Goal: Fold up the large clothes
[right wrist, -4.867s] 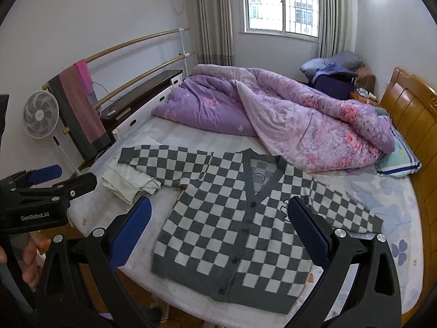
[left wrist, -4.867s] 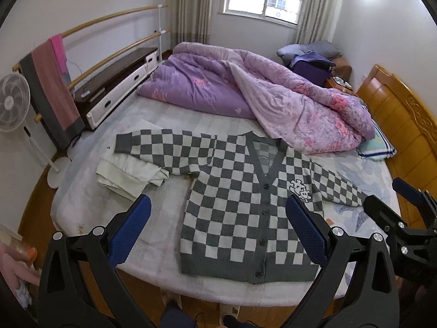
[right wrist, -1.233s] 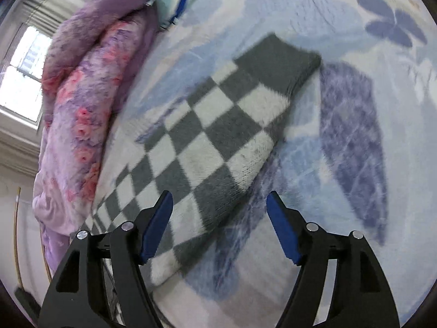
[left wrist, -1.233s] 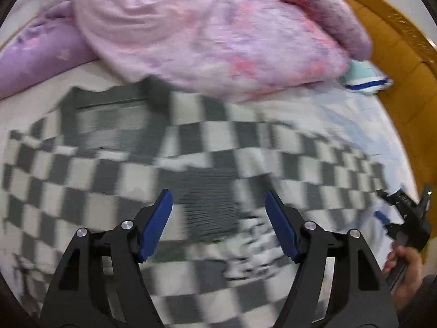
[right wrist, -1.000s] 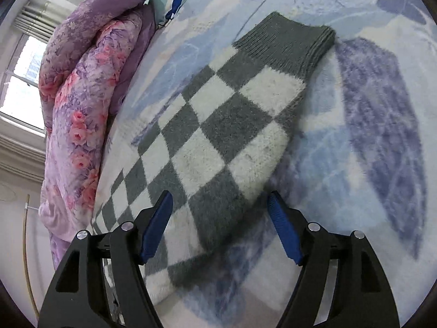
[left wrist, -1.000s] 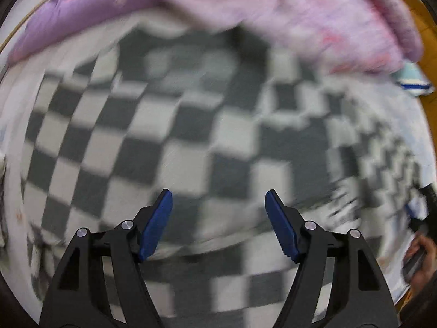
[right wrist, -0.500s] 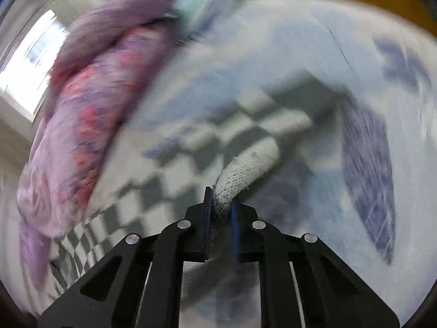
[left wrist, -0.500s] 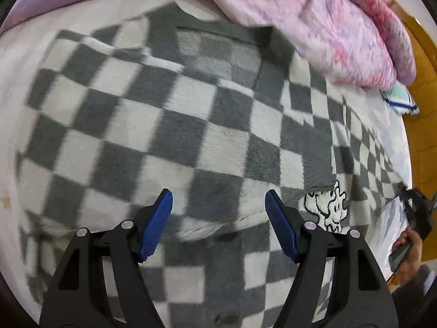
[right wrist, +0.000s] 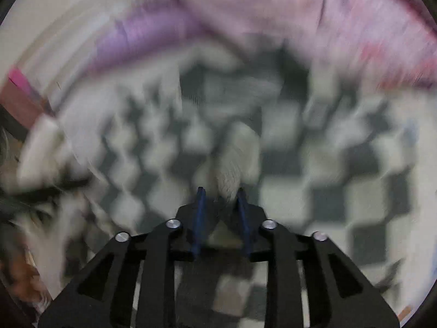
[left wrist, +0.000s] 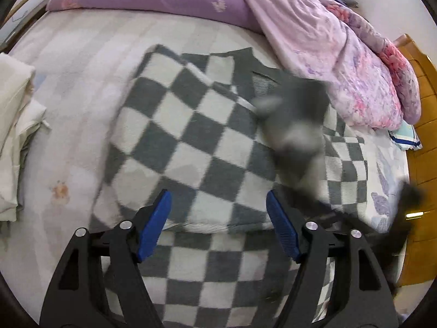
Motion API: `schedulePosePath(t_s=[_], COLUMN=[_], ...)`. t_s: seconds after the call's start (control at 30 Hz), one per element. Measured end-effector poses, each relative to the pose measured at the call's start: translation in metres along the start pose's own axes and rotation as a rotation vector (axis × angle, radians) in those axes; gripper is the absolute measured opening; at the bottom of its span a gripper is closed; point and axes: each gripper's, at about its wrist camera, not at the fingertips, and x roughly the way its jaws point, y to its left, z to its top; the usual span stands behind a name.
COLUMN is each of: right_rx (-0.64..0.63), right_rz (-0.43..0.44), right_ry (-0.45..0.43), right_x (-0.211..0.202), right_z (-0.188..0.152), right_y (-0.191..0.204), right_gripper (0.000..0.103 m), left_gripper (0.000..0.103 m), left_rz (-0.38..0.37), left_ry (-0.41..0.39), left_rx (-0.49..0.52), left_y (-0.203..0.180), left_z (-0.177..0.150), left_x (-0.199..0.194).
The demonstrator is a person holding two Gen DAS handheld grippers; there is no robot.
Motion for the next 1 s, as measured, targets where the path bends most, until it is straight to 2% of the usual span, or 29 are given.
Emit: schedulePosePath(t_s=[0.07, 0.13, 0.2, 0.23, 0.27, 0.33, 0.4, 0.47, 0.5, 0.6, 0.67, 0.73, 0.77, 0.83, 0.87, 0.9, 0.97, 1.0], right_rx=[0.013, 0.049, 0.067, 0.071, 0.076, 0.098, 0.134, 0.194, 0.216, 0.289, 0.324, 0.353, 0.361, 0.381, 0.385, 0.395, 0.403, 0.412], right_rz=[0.009, 0.034, 0.035, 0.024, 0.003, -0.026, -0.067, -0.111, -0.127, -0.165, -0.196, -0.198, -0.198, -0.181, -0.177, -0.181, -0.179, -0.172], right_ry=[-0.06, -0.101, -0.17, -0.189, -0.205, -0.211, -0.204, -0.205, -0.207, -0.228, -0.234, -0.239, -0.243, -0.243, -0.239, -0.24, -0.241, -0.241], right_x=[-0.014, -0.033, -0.058, -0.066, -0.075, -0.083, -0.087, -0.093, -0.096, -0.11, -0.117, -0.123, -0.125, -0.123, -0.123, -0.122, -0.121, -0.12], right_z=[-0.006, -0.01, -0.013, -0.016, -0.019, -0.024, -0.028, -0.035, -0.038, -0.044, -0.048, -0.053, -0.053, -0.05, -0.05, -0.047, -0.042, -0.038], right_y=[0.001, -0.005, -0.014, -0.018, -0.026, -0.047, -0.07, -0.1, -0.11, -0.149, -0.168, -0.179, -0.181, -0.185, -0.186, -0.187, -0.188, -0.189], right_gripper=[0.029, 0.044, 0.059, 0.062, 0.062, 0.063, 0.063, 0.063, 0.063, 0.063, 0.063, 0.063, 0.063, 0.063, 0.063, 0.063, 0.063, 0.063], left_gripper=[0.075, 0.076, 0.076, 0.076, 0.077, 0.086, 0.087, 0.087, 0.087, 0.087, 0.085, 0.085, 0.085, 0.066, 0.037, 0.014, 0.011, 0.011], left_rz=[-0.008, -0.013, -0.053, -0.083, -0.111, -0.157, -0.128, -0.058, -0.053, -0.079, -0.053, -0.093, -0.106, -0.078, -0.041, -0.028, -0.049, -0.048], left_ry=[-0.004, -0.001, 0.005, -0.003, -0.02, -0.037, -0.032, -0.028, -0.028, -0.004, 0.039, 0.072, 0.054, 0.021, 0.018, 0.018, 0.002, -0.033], left_rx=[-0.011, -0.016, -0.035, -0.051, -0.069, -0.093, -0.1, -0.095, -0.106, -0.156, -0.173, -0.218, -0.242, -0.218, -0.198, -0.187, -0.169, -0.136], left_y=[0.006, 0.008, 0.005, 0.002, -0.001, -0.005, -0.008, -0.006, -0.003, 0.005, 0.008, 0.015, 0.017, 0.015, 0.012, 0.011, 0.01, 0.006], left_z=[-0.002, -0.004, -0.003, -0.003, -0.004, -0.006, -0.007, -0.003, 0.0, 0.013, 0.02, 0.022, 0.023, 0.026, 0.028, 0.029, 0.033, 0.035], left_x=[-0.003, -0.001, 0.003, 0.003, 0.002, 0.001, 0.009, 0.021, 0.024, 0.039, 0.058, 0.07, 0.073, 0.077, 0.08, 0.082, 0.077, 0.067])
